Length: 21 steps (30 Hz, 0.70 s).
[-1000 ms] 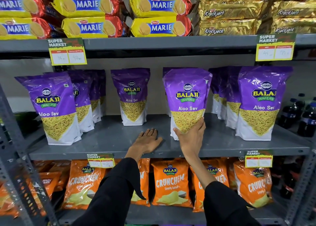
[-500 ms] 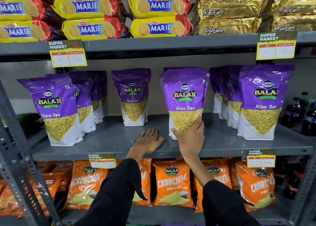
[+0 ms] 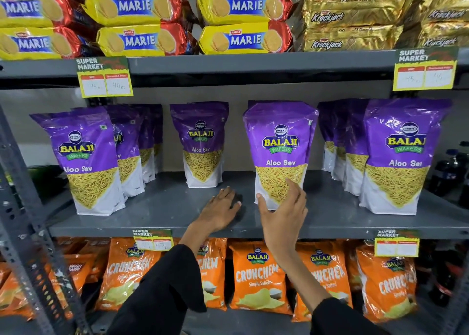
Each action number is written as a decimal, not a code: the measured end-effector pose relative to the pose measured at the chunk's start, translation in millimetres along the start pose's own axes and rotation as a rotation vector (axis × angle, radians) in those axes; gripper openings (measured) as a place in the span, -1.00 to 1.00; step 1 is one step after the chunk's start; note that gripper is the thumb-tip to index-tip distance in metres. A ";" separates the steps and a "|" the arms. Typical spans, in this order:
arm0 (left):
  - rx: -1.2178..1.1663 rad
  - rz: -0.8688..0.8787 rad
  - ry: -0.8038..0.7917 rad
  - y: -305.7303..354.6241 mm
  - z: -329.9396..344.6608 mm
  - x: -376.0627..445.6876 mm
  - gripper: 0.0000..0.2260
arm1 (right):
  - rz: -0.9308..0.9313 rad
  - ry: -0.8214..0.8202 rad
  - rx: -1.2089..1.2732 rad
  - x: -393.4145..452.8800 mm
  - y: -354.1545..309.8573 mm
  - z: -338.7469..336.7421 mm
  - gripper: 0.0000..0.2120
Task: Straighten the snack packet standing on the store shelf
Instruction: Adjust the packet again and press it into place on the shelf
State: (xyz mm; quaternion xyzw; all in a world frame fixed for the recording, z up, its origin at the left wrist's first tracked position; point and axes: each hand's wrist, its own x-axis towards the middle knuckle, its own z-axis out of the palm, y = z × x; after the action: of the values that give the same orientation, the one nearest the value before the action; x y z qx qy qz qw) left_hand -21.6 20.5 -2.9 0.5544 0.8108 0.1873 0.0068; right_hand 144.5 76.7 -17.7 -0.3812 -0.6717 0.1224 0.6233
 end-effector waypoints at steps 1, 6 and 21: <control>-0.019 -0.008 0.010 -5.4 -2.1 -0.8 -0.45 | -0.048 -0.011 0.076 -4.9 -5.3 1.4 -0.39; -0.043 -0.069 0.063 -59.3 -30.9 -14.0 -0.46 | -0.058 -0.277 0.298 -6.8 -50.5 38.2 -0.58; 0.140 -0.120 -0.132 -200.4 -64.7 -25.6 -0.42 | 0.339 -0.487 0.066 22.2 -129.2 210.3 0.25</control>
State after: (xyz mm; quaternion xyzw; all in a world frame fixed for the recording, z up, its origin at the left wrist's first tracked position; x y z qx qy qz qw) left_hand -205.5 -84.9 -10.2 0.5153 0.8514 0.0923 0.0326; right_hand -96.2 69.0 40.9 -0.4269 -0.7239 0.3345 0.4264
